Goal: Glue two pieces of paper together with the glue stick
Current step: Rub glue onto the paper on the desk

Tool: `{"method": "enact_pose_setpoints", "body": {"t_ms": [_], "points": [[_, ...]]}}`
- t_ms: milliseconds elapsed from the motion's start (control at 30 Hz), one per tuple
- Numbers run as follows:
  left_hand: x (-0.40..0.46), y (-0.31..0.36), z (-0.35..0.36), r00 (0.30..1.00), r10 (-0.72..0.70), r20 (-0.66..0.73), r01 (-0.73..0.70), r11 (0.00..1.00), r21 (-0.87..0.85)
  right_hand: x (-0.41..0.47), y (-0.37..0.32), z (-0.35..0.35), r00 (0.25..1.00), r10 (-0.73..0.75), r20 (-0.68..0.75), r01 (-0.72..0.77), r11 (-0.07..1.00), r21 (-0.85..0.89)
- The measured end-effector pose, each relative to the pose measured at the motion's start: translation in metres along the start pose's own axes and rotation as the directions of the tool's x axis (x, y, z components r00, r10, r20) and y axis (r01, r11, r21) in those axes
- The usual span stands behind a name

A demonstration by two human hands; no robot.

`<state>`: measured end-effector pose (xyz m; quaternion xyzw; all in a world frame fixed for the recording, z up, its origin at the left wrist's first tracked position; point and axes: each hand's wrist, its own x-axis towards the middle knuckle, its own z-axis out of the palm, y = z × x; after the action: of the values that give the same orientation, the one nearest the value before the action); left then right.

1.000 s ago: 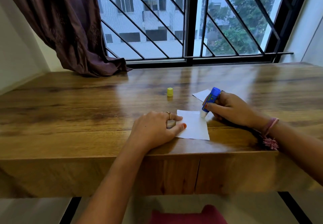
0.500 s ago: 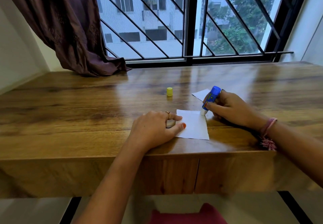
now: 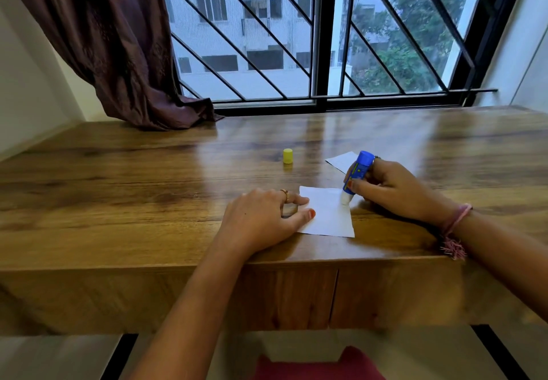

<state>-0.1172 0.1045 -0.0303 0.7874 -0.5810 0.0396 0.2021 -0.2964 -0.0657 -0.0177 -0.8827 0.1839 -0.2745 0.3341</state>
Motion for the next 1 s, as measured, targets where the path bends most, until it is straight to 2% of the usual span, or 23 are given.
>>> {"method": "enact_pose_setpoints", "body": {"t_ms": [200, 333, 467, 633, 800, 900, 1000], "points": [[0.0001, 0.0005, -0.001, 1.0, 0.015, -0.009, -0.015, 1.0, -0.008, -0.0038, -0.0032, -0.0006, 0.995, -0.087, 0.057, 0.089, 0.996, -0.031], [-0.0004, -0.0002, -0.0004, 1.0, 0.013, -0.014, -0.013, 1.0, 0.009, -0.0015, 0.0, -0.0007, 0.997, -0.078, 0.015, 0.078, 0.996, -0.033], [-0.0006, 0.0006, 0.0001, 1.0, 0.006, -0.006, -0.006, 1.0, 0.015, -0.004, -0.0016, -0.0013, 0.983, -0.162, 0.091, 0.167, 0.985, -0.049], [-0.001, 0.0008, -0.0008, 1.0, 0.007, -0.009, -0.007, 1.0, 0.009, -0.0027, -0.0004, -0.0007, 0.988, -0.148, 0.043, 0.149, 0.988, -0.035], [-0.0012, -0.0005, -0.0002, 0.999, 0.002, -0.032, -0.001, 1.0, 0.01, -0.0077, -0.0053, 0.0006, 0.973, -0.208, 0.101, 0.206, 0.978, 0.023], [-0.0016, -0.0005, -0.0002, 0.999, 0.004, -0.033, -0.004, 1.0, 0.004, -0.0056, -0.0035, 0.0006, 0.986, -0.164, 0.037, 0.164, 0.986, -0.004], [-0.0017, -0.0001, -0.0001, 0.999, 0.006, -0.036, -0.006, 1.0, 0.001, -0.0081, -0.0063, 0.001, 0.972, -0.213, 0.098, 0.216, 0.976, -0.019]]}}
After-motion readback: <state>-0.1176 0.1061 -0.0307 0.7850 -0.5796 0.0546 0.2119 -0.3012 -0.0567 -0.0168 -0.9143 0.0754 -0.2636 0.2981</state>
